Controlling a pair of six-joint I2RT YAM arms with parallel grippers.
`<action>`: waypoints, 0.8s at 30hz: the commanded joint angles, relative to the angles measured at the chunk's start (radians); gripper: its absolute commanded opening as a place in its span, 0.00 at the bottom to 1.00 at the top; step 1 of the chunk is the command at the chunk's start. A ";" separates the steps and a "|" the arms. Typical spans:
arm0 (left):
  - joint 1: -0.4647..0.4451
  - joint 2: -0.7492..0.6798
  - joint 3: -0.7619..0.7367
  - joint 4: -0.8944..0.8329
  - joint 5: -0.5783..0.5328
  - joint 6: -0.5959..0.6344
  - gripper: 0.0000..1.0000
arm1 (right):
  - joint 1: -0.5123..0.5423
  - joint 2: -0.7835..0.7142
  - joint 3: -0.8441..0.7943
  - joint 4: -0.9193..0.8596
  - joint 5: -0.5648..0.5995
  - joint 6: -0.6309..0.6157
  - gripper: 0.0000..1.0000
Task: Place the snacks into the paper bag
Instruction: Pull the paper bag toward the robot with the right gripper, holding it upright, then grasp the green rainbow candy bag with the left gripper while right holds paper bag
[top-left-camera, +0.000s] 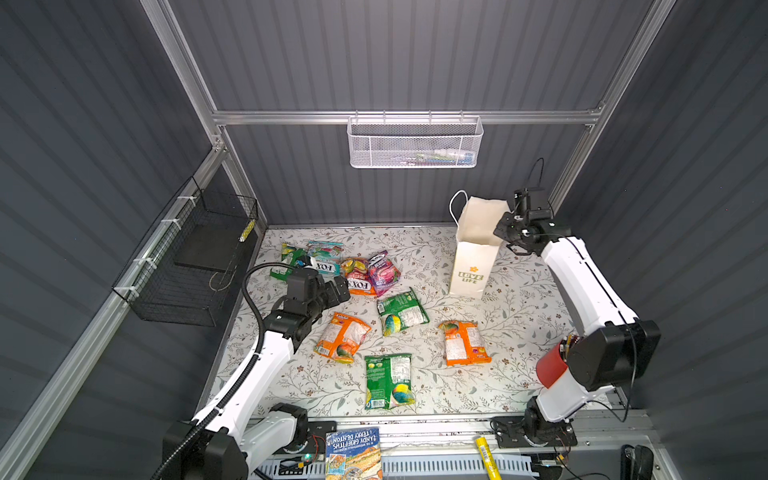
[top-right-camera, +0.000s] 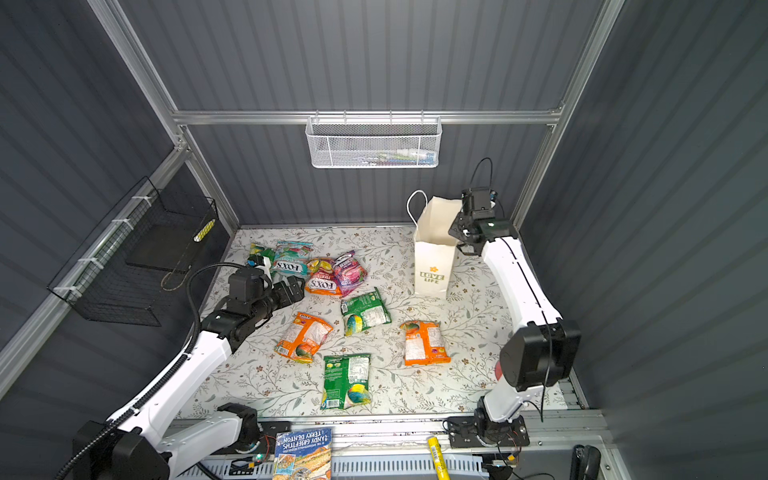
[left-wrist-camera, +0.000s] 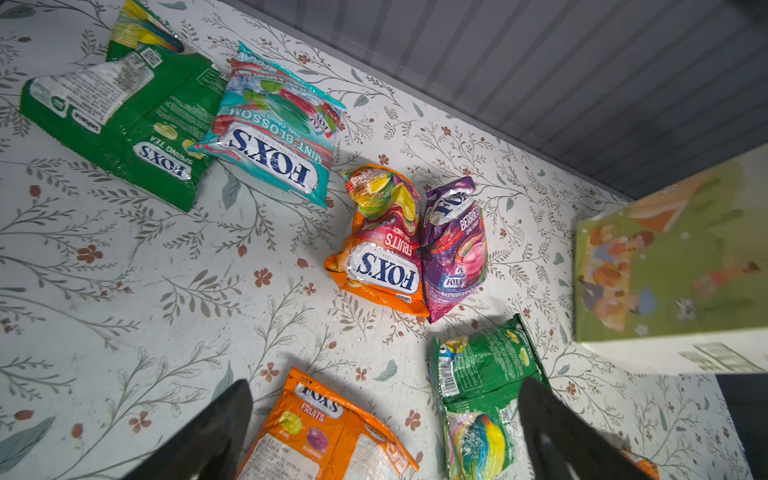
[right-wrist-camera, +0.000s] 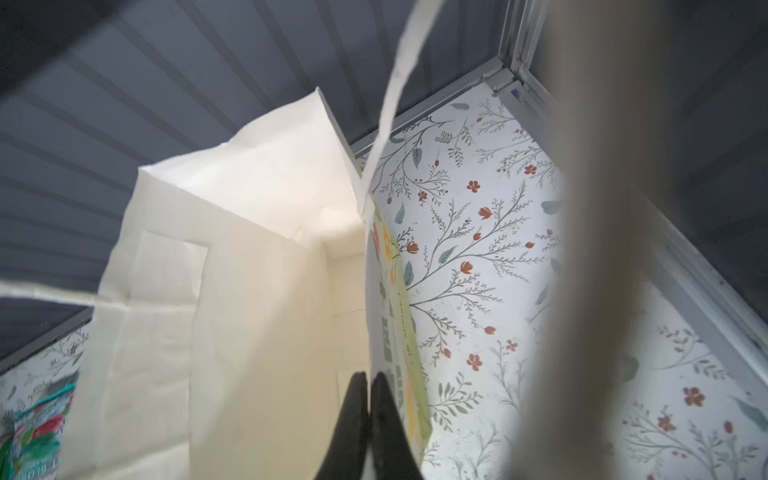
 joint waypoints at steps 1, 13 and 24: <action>-0.007 0.034 0.057 -0.065 -0.061 -0.022 1.00 | 0.011 -0.079 -0.021 0.059 -0.138 -0.154 0.00; 0.115 0.536 0.469 -0.206 -0.284 -0.085 1.00 | 0.007 -0.179 -0.242 0.176 -0.256 -0.103 0.00; 0.220 0.973 0.972 -0.314 -0.376 0.079 1.00 | -0.140 -0.199 -0.348 0.396 -0.734 0.154 0.00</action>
